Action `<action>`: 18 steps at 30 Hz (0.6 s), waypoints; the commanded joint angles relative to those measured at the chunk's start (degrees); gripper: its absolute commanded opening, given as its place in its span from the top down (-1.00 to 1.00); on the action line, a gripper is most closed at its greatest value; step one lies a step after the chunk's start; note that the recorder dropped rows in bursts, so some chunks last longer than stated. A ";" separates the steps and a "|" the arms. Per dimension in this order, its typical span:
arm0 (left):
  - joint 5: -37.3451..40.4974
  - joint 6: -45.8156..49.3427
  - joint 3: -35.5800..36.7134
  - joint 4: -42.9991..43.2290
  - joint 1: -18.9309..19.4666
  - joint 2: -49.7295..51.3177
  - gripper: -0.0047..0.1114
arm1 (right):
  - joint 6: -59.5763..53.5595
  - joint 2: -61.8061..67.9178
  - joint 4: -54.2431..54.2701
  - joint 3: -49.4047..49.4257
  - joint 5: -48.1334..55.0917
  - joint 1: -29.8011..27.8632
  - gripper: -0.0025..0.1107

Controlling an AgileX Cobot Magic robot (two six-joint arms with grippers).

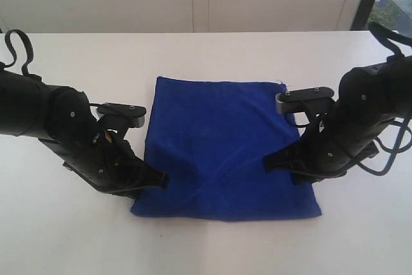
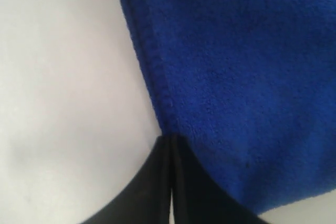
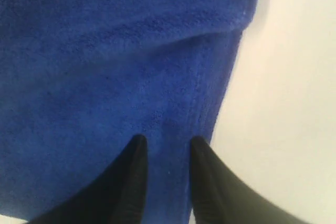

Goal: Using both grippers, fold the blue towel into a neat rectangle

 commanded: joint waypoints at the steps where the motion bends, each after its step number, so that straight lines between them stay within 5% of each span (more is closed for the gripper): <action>1: 0.88 0.11 -0.17 -0.46 -0.33 0.00 0.92 | 0.30 0.44 -0.42 0.92 -0.44 0.09 0.47; 18: 1.13 0.11 -0.17 -0.46 -0.33 0.00 0.92 | 0.30 0.44 -0.15 0.92 4.21 0.09 0.53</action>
